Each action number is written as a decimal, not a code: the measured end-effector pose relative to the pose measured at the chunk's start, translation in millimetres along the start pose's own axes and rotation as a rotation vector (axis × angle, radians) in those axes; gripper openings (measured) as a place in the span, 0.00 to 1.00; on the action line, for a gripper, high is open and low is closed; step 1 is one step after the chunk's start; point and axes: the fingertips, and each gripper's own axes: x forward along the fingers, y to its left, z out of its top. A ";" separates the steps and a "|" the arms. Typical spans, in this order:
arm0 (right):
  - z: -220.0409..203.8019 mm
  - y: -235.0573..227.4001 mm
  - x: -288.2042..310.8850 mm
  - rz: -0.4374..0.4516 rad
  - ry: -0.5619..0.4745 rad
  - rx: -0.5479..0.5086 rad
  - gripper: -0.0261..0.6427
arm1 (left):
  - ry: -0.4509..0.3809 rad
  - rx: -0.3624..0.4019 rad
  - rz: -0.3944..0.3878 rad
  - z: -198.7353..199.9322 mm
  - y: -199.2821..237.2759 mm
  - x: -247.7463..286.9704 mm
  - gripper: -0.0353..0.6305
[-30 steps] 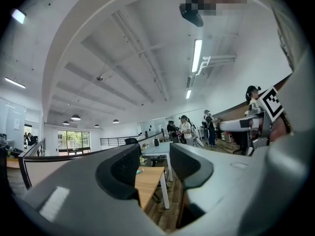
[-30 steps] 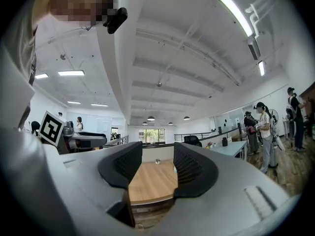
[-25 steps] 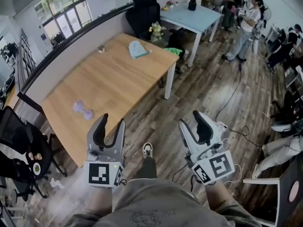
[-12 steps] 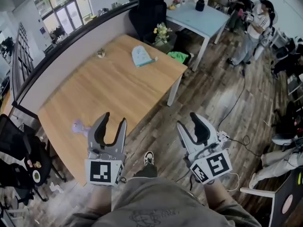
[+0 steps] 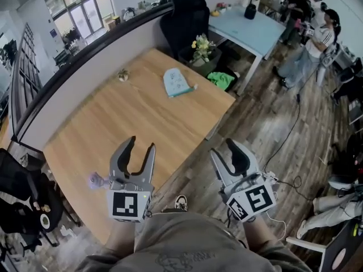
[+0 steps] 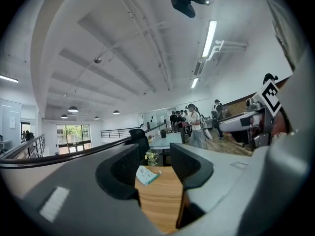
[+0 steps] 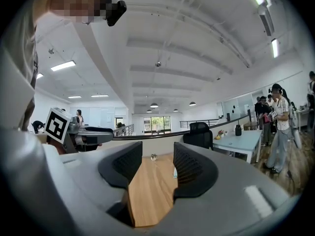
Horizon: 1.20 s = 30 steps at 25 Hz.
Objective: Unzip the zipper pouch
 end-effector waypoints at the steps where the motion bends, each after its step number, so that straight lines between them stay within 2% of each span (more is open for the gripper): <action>1: 0.7 -4.1 9.2 0.000 -0.001 -0.001 0.31 | -0.002 0.002 -0.003 -0.6 3.7 9.0 0.34; 4: 2.4 -16.1 31.3 -0.003 -0.001 0.002 0.31 | 0.001 0.011 -0.014 -2.1 12.7 32.0 0.34; 8: 1.6 -35.3 50.9 -0.011 0.016 0.000 0.31 | 0.051 -0.009 -0.022 -9.6 16.9 57.2 0.34; 11: -1.9 -52.0 63.0 -0.014 0.030 -0.004 0.31 | 0.038 0.002 -0.044 -11.0 13.3 80.1 0.34; 16: -12.8 -82.0 87.0 0.013 0.051 0.015 0.31 | 0.106 -0.023 -0.025 -23.3 10.2 113.3 0.34; 20: -16.8 -108.3 120.3 0.074 0.067 -0.003 0.31 | 0.122 -0.029 0.004 -27.2 15.3 152.8 0.34; 24: -19.6 -131.5 159.1 0.172 0.098 -0.065 0.31 | 0.090 -0.037 0.061 -22.3 27.5 195.2 0.34; 30: -17.8 -177.2 212.7 0.318 0.122 -0.050 0.31 | 0.154 -0.034 0.154 -22.6 30.2 248.4 0.34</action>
